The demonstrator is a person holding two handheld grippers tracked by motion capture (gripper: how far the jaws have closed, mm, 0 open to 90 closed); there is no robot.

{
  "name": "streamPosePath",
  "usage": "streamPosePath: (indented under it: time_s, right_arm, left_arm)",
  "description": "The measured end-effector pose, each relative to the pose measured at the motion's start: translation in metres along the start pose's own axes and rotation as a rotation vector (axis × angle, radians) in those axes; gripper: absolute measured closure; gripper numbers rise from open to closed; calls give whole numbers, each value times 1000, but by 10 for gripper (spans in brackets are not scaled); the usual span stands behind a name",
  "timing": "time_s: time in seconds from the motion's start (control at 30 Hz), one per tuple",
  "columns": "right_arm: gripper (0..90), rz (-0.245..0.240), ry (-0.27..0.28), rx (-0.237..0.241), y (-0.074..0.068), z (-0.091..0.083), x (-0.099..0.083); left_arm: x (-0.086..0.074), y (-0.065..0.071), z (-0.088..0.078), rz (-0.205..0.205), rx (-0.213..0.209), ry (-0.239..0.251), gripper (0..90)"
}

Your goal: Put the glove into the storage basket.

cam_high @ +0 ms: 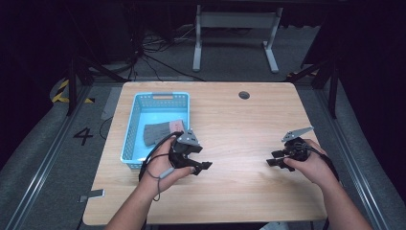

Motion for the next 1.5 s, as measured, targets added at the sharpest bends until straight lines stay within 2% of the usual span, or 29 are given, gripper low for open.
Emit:
streamPosePath:
  time_s: [0.07,0.2,0.4,0.5,0.6,0.63,0.77,0.83,0.9,1.27,1.33,1.43,1.5]
  right_arm:
    - [531,1,-2,0,0,0,-1]
    - [528,5,-5,-3,0,1,-3]
    - [525,3,-11,-2,0,3,-5]
    - [523,3,-13,0,0,4,-6]
    - [522,-1,-16,-1,1,5,-8]
    - [522,-2,-16,-2,1,5,-8]
    - [520,-7,-15,-2,1,7,-8]
    - [519,-11,-16,-1,1,8,-9]
    - [514,-12,-20,-1,1,10,-10]
    - [498,-27,-25,-4,-1,14,-10]
    - [498,-27,-25,-3,-1,15,-10]
    - [498,-27,-23,-2,-1,15,-10]
    - [498,-28,-22,-3,-1,15,-10]
  left_arm:
    - [-7,1,10,1,7,-11,358]
    - [-19,5,24,-8,-13,-24,354]
    - [-29,5,33,-20,-11,-24,342]
    - [-36,7,38,-14,-11,-21,343]
    - [-40,7,43,47,44,-5,342]
    - [-40,8,43,57,48,0,336]
    - [-40,17,46,50,4,28,340]
    - [-42,22,50,65,-4,28,339]
    - [-47,28,60,69,-33,6,337]
    - [-59,39,77,83,-53,-61,326]
    - [-59,43,80,98,-57,-69,325]
    - [-63,47,84,119,-66,-108,323]
    - [-64,47,85,120,-70,-111,324]
Point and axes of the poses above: each handheld gripper's, and its own axes: z roughly forward along the jaws, x roughly out of its top, y roughly to its right, the point moved 8 cm from there along z, roughly forward along the jaws, and after that the axes turned 3 degrees about y, right-handed, at the moved point
